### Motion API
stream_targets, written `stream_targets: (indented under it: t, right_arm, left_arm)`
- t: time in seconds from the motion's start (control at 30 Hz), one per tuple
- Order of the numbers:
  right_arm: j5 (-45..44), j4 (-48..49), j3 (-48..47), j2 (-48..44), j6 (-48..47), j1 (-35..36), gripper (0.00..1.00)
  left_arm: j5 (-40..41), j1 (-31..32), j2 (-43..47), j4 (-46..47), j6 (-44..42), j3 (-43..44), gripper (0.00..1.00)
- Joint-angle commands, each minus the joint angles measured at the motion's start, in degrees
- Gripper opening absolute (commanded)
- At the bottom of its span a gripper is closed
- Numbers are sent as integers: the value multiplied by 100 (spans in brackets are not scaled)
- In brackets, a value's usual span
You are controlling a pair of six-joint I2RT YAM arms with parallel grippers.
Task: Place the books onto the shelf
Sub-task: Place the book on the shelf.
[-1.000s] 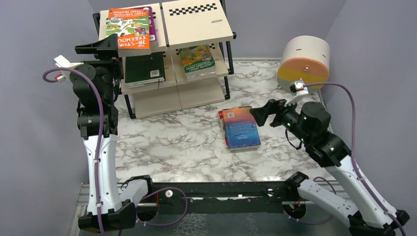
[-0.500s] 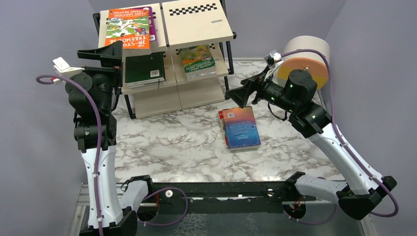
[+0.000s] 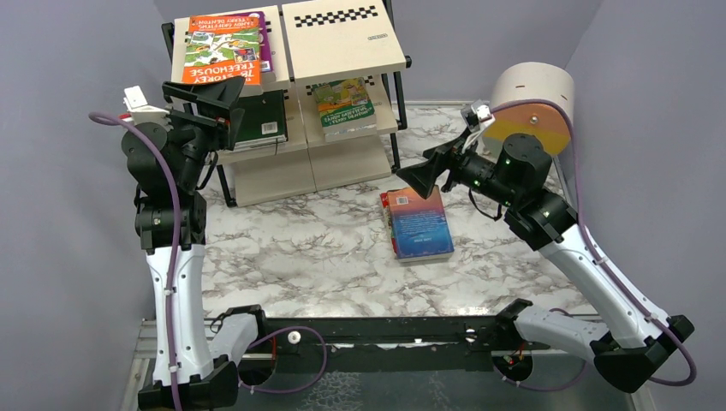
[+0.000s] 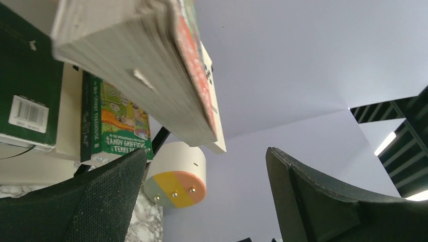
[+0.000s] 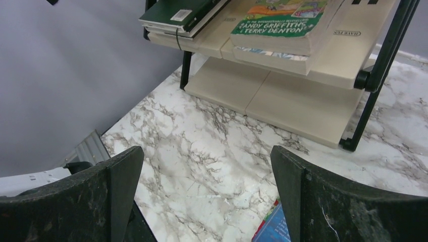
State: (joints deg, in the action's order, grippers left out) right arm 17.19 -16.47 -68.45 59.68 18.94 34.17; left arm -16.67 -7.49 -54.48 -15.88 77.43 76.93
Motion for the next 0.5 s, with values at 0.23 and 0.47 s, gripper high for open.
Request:
stream_targets:
  t: [0.23,0.47]
  right_arm:
    - [-321,-99,536,-457,-54,19,95]
    - [-415,-248,652,-647,-42,18,95]
  left_arm:
    - [-366,-14,60,200,42,564,80]
    - [-370,-15,-25,308,71,582,80]
